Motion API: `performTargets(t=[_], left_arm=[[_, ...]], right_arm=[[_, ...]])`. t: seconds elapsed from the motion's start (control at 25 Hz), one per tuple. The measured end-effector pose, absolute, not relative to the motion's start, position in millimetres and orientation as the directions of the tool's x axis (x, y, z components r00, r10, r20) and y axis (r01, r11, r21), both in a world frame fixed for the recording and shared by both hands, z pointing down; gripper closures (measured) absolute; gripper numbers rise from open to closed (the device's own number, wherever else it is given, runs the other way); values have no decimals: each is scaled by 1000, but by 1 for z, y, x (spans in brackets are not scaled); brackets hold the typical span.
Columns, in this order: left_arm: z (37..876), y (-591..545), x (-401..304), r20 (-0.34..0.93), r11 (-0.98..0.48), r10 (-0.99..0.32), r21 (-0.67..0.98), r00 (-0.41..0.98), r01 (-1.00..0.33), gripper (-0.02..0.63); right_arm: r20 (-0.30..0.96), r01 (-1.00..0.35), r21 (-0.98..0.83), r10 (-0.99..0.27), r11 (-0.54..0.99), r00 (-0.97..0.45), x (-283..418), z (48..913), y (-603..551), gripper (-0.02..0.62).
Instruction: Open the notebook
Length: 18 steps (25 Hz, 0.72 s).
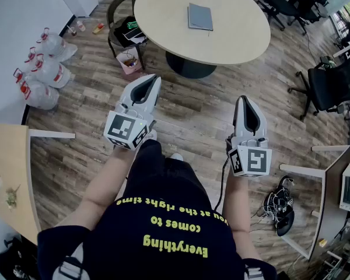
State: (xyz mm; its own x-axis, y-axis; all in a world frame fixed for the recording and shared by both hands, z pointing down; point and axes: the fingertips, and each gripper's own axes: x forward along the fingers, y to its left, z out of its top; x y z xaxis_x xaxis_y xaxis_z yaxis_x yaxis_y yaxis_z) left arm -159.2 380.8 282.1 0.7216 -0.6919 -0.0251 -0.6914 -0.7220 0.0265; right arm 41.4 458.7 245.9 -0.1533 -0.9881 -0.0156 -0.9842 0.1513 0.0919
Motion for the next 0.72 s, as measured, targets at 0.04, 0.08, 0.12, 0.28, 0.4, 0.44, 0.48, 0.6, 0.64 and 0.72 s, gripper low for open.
performTargets(t=[0.04,0.08,0.12,0.28,0.4,0.44,0.48,0.6,0.64,0.72], left_arm=[[282,380,-158,-27,-723,-691,23,722,-691,603],[282,380,-157,-29,-723,-690,21,723,-690,603],[282,380,-155,-30,-724,-690,18,723,-690,603],[282,378,-151,-27,-719,-695,10,719,-695,603],[281,374,-150,-26,-702,-712,16,701,-712,601],[281,372,-149,-23,-695,-719,18,695,-719,593],[280,370,-148,-20,-690,-724,19,690,-724,553],[279,364,-142,-3,-685,-728,24,685,-728,444],[279,361,-140,3,-686,-727,27,686,-727,415],[279,355,-135,12,-690,-723,26,691,-723,380]], right_arm=[[-19,-984,95,-988,151,-153,42,246,458,583],[-21,-984,97,-988,152,-154,42,246,457,583],[-22,-983,100,-987,153,-156,42,246,456,583],[-32,-982,90,-985,167,-171,43,243,452,583],[-57,-982,52,-981,180,-183,46,239,447,583],[-63,-982,46,-981,181,-184,47,237,446,583],[-66,-983,48,-981,178,-181,49,236,444,583],[-62,-984,55,-983,168,-171,54,235,436,567],[-57,-984,53,-984,168,-171,55,237,432,539],[-42,-983,59,-984,172,-175,56,241,422,470]])
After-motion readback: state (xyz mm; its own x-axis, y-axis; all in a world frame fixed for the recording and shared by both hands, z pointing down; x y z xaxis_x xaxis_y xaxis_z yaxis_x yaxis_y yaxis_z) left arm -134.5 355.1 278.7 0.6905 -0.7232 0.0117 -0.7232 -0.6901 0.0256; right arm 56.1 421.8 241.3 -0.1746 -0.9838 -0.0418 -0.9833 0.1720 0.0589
